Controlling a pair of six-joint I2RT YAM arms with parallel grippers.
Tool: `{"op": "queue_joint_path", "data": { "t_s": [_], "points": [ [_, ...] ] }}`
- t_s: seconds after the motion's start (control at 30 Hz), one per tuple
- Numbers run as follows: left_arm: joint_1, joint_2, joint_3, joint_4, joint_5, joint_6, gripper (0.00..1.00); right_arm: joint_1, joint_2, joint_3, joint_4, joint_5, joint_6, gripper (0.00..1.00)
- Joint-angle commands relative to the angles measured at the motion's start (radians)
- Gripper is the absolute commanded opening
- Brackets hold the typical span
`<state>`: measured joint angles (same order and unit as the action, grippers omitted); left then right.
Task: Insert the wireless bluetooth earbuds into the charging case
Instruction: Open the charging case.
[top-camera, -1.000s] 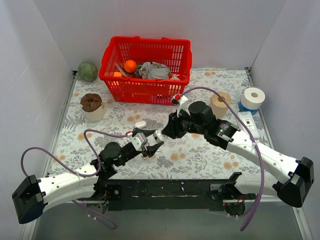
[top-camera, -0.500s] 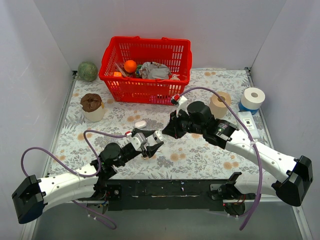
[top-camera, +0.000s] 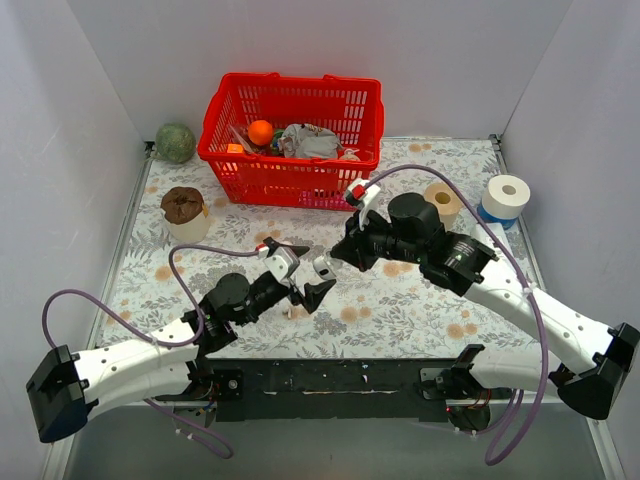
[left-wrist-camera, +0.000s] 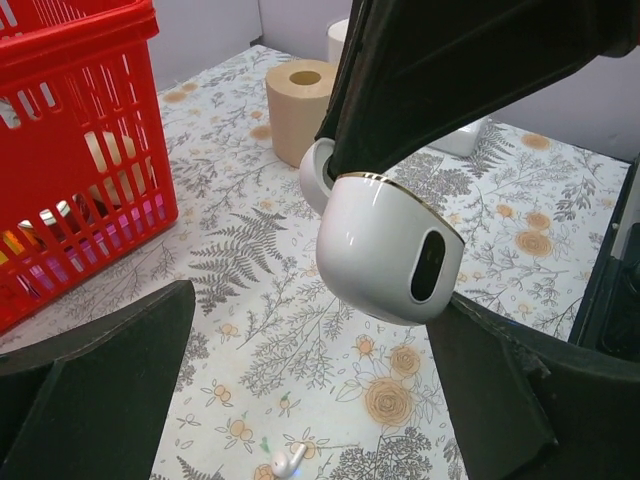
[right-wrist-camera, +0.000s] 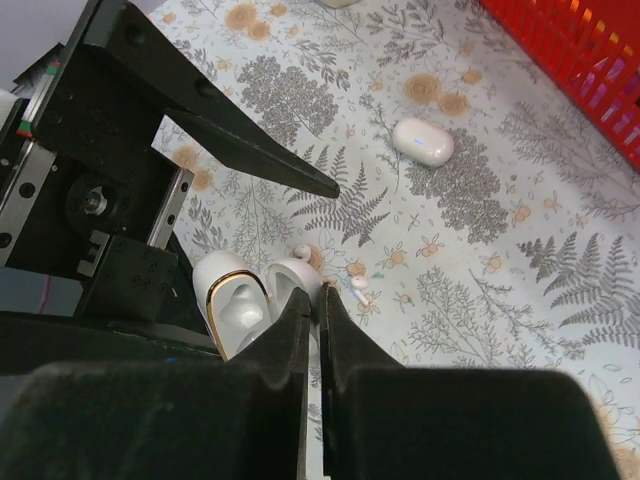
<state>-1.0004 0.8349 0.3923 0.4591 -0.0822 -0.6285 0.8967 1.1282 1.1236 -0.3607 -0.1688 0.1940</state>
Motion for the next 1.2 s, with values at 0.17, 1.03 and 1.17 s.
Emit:
{"op": "queue_joint_path", "data": {
  "t_s": [0.17, 1.03, 1.17],
  "points": [
    [0.164, -0.060, 0.121, -0.194, 0.481, -0.144, 0.98, 0.005, -0.114, 0.019, -0.031, 0.031, -0.348, 0.01],
    [0.269, 0.142, 0.226, -0.085, 0.756, -0.277, 0.79, 0.185, -0.038, 0.113, -0.103, 0.396, -0.412, 0.01],
    [0.269, 0.155, 0.227, -0.077, 0.722, -0.278, 0.80, 0.200, -0.024, 0.113, -0.100, 0.411, -0.412, 0.01]
  ]
}}
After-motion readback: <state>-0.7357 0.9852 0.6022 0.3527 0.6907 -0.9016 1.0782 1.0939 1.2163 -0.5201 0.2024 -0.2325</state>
